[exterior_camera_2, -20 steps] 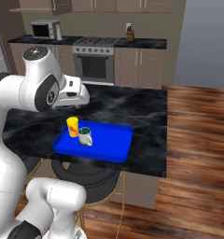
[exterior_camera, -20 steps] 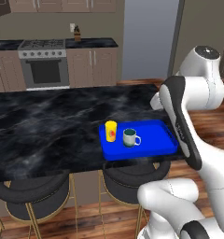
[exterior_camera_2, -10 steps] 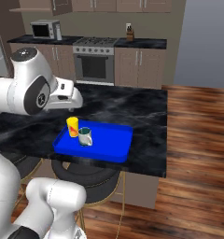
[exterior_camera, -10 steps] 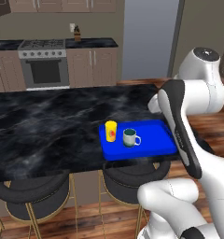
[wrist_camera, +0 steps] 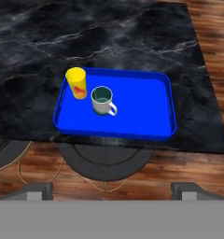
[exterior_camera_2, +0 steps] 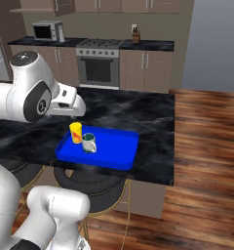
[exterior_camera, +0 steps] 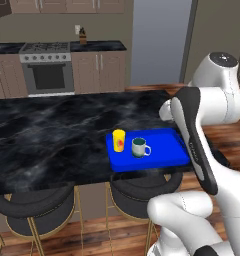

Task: There is a tray on the dining counter. Grab the cup, mug, and pitcher and place them on the tray. The pitcher may be placed next to the tray if it cannot fit the tray.

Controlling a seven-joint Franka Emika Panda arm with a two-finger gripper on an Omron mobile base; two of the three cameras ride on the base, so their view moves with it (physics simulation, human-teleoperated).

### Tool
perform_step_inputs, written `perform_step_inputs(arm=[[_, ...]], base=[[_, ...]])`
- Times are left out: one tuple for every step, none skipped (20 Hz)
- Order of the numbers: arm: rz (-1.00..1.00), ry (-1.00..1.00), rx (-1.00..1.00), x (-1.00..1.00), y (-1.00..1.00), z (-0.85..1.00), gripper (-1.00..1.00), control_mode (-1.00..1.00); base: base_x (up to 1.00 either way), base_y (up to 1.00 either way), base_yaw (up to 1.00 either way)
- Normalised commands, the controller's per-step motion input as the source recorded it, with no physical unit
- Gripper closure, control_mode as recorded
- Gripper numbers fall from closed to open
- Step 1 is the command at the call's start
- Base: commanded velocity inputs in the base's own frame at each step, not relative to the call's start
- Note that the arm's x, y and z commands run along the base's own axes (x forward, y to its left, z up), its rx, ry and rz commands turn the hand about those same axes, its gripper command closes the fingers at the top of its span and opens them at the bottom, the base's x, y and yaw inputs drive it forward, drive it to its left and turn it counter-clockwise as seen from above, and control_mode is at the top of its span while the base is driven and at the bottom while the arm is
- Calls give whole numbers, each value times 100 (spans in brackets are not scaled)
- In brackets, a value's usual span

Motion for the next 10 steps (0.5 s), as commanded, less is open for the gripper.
perform_step_inputs(arm=[[-10, 0, 0, 0, 0, 0, -100, -100], [-17, 0, 5, 0, 0, 0, -100, -100], [-19, 0, 5, 0, 0, 0, -100, -100], [-19, 0, 3, 0, 0, 0, -100, -100], [-16, 0, 2, 0, 0, 0, -100, -100], [-13, 0, 1, 0, 0, 0, -100, -100], [-11, 0, 5, -3, 0, 0, -100, -100], [-12, 0, 6, 0, 0, 0, -100, -100], [-7, 0, 2, 0, 0, 0, -100, -100], [-4, 0, 0, 0, 0, 0, -100, -100]], base=[[0, 0, 0], [0, 0, 0], [0, 0, 0], [0, 0, 0], [0, 0, 0], [0, 0, 0], [0, 0, 0], [0, 0, 0], [0, 0, 0], [0, 0, 0]])
